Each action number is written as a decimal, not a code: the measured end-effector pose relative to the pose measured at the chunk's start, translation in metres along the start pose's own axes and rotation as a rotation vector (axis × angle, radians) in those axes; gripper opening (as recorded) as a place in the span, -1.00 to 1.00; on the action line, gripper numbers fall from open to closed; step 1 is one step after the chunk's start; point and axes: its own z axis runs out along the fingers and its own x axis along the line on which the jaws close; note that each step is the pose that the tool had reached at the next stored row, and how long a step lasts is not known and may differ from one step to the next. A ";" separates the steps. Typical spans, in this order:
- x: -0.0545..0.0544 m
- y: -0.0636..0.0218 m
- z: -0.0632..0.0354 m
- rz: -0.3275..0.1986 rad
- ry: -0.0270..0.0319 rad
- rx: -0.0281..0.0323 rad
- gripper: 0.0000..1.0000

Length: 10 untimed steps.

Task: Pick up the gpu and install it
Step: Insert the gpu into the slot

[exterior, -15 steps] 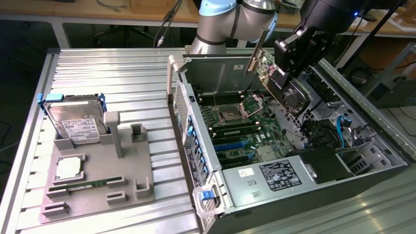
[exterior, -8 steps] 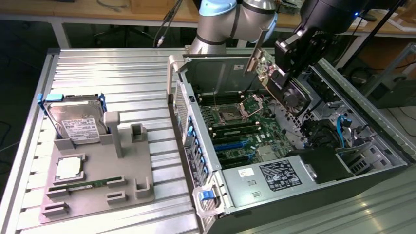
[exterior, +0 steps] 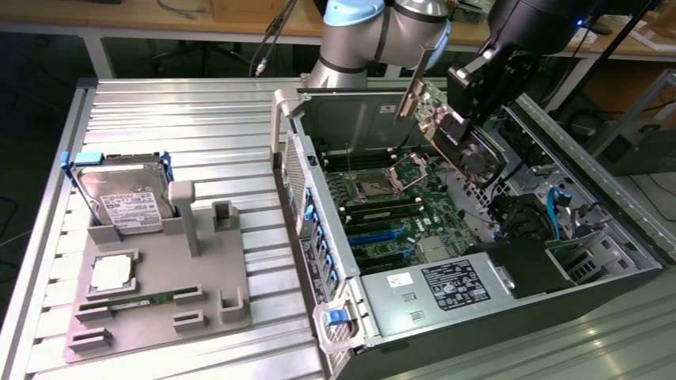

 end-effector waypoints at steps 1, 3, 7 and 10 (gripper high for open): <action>0.000 0.0000 0.0000 -0.004 0.0002 0.0000 -0.47; 0.000 0.0000 0.0000 -0.012 0.0005 -0.0001 -0.47; 0.000 0.0000 0.0000 -0.029 0.0011 -0.0003 -0.47; 0.000 0.0000 0.0000 -0.042 0.0016 -0.0004 -0.47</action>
